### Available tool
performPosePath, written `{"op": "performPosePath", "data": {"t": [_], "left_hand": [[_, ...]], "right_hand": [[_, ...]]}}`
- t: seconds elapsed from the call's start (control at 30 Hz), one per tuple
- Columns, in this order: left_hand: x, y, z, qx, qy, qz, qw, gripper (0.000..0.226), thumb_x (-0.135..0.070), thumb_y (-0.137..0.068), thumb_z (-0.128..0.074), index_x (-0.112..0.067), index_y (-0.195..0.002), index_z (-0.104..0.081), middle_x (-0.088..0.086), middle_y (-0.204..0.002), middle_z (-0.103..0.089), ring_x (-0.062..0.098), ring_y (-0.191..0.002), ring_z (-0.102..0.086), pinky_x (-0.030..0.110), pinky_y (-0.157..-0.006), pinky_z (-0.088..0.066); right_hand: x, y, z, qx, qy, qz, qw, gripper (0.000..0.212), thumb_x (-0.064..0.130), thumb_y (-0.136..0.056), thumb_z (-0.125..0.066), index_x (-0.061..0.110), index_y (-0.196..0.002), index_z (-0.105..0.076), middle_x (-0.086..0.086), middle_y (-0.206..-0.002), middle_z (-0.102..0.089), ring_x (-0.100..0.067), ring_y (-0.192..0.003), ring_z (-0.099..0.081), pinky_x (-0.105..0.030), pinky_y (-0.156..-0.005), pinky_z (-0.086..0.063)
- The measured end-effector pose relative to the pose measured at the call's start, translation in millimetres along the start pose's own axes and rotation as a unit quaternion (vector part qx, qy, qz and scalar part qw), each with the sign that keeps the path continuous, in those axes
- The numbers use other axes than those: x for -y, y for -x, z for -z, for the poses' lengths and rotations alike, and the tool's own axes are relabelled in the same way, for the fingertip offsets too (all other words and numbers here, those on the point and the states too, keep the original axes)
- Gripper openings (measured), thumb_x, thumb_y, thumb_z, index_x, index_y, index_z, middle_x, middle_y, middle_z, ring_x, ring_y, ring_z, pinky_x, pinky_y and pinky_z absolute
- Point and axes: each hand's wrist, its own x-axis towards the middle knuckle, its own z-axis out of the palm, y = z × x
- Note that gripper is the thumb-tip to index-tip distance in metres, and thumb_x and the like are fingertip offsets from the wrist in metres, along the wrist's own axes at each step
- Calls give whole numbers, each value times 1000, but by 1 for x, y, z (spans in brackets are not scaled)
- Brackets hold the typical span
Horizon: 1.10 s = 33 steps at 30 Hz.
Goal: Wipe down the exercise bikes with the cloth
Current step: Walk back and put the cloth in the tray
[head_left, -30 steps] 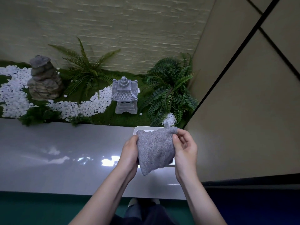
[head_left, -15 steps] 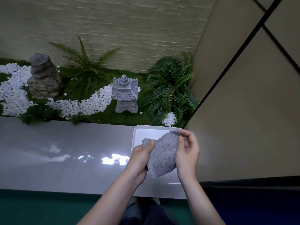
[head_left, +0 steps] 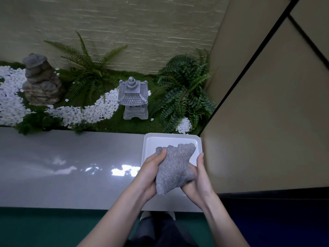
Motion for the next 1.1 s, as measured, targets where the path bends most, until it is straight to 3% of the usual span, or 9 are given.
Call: {"op": "performPosePath", "data": {"t": [0.27, 0.33, 0.43, 0.57, 0.67, 0.8, 0.87, 0.97, 1.1], "left_hand": [[-2, -4, 0, -88, -212, -241, 943, 16, -18, -94, -55, -7, -88, -64, 9, -80, -70, 14, -74, -65, 29, -66, -50], [3, -8, 0, -131, -280, -310, 899, 22, -23, -95, -54, -7, -81, -57, 17, -73, -60, 16, -63, -53, 31, -59, -42], [8, -20, 3, -198, -368, -366, 832, 31, -29, -95, -53, -10, -71, -46, 15, -61, -47, 26, -57, -41, 38, -55, -34], [12, -44, 7, -227, -380, -336, 832, 42, -32, -95, -52, -17, -61, -33, -2, -51, -36, 11, -51, -32, 32, -52, -26], [18, -69, 12, -190, -393, -290, 851, 37, -32, -95, -51, -23, -61, -42, -9, -56, -52, 3, -55, -46, 22, -52, -31], [28, -113, 18, -172, -375, -197, 889, 40, -44, -91, -55, -8, -74, -57, 13, -67, -61, 13, -59, -53, 31, -58, -39], [37, -137, 25, -183, -368, -159, 898, 34, -41, -88, -60, -9, -77, -62, 11, -68, -66, 19, -65, -61, 31, -61, -44], [54, -175, 38, -198, -405, -152, 880, 22, -32, -92, -56, -13, -84, -59, 7, -71, -67, 26, -73, -64, 34, -65, -47], [76, -227, 57, -214, -500, -174, 821, 20, -35, -100, -38, -18, -94, -46, 7, -78, -62, 26, -75, -59, 39, -66, -48]], "right_hand": [[1, -3, -13, -128, 195, 174, 957, 23, 26, -91, -56, 10, -107, -63, -7, -103, -72, -20, -99, -68, -35, -83, -55], [0, -6, -19, -172, 252, 206, 930, 13, 24, -96, -53, 13, -92, -60, -1, -93, -70, -11, -89, -67, -30, -81, -52], [2, -9, -23, -210, 304, 258, 893, 24, 21, -98, -49, 15, -75, -49, 8, -68, -57, 1, -62, -53, -17, -61, -42], [1, -22, -14, -222, 343, 273, 871, 30, 24, -98, -47, 19, -69, -42, 7, -58, -43, -9, -57, -40, -30, -57, -34], [0, -40, 8, -238, 338, 247, 877, 26, 27, -98, -47, 19, -75, -53, 9, -64, -56, -9, -63, -52, -29, -62, -41], [-3, -75, 44, -262, 318, 190, 891, 22, 31, -98, -47, 18, -87, -60, 0, -88, -68, -14, -85, -65, -31, -73, -52], [-3, -95, 61, -284, 340, 186, 877, 23, 31, -99, -45, 15, -88, -57, -1, -87, -65, -15, -84, -63, -28, -73, -50], [-4, -127, 85, -291, 424, 166, 841, 19, 26, -101, -41, 12, -92, -50, 6, -78, -56, -12, -75, -55, -15, -57, -37], [-16, -178, 117, -279, 521, 133, 795, 17, 26, -102, -35, 13, -90, -37, 1, -65, -44, -22, -66, -46, -30, -56, -30]]}}
